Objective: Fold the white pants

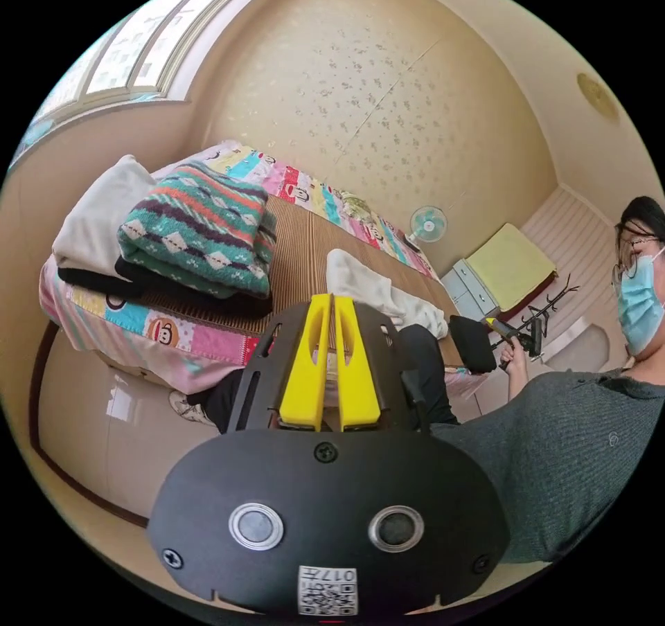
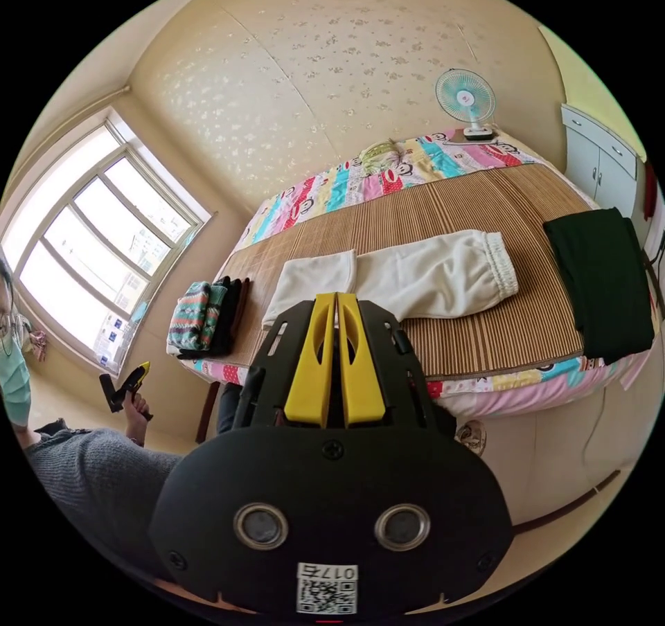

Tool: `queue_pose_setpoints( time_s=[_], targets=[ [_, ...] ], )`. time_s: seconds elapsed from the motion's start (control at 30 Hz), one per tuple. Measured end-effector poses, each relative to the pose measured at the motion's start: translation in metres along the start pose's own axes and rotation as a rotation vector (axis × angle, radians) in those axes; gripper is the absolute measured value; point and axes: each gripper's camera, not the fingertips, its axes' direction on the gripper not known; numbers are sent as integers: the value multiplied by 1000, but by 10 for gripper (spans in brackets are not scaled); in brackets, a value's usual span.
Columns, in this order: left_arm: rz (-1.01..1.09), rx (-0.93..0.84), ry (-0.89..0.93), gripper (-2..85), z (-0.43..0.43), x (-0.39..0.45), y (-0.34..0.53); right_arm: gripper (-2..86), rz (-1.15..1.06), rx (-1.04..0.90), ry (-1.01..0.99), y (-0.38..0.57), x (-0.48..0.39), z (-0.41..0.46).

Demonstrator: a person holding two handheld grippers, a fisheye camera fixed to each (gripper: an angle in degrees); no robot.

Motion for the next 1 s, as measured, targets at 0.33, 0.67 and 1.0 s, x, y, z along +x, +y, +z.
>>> queue_pose_setpoints(
  time_s=[0.33,0.67,1.0],
  targets=[
    [202,-413,-176,-10,35,34,17,4,37,-82,35,-7,10,1],
    [-318,224,-419,-10,-90,16,137,4,124,-132,250,29,36,-30],
    [-85,82,-279,-10,-99,19,40,4,71,-72,23,-12,27,12]
  ],
)
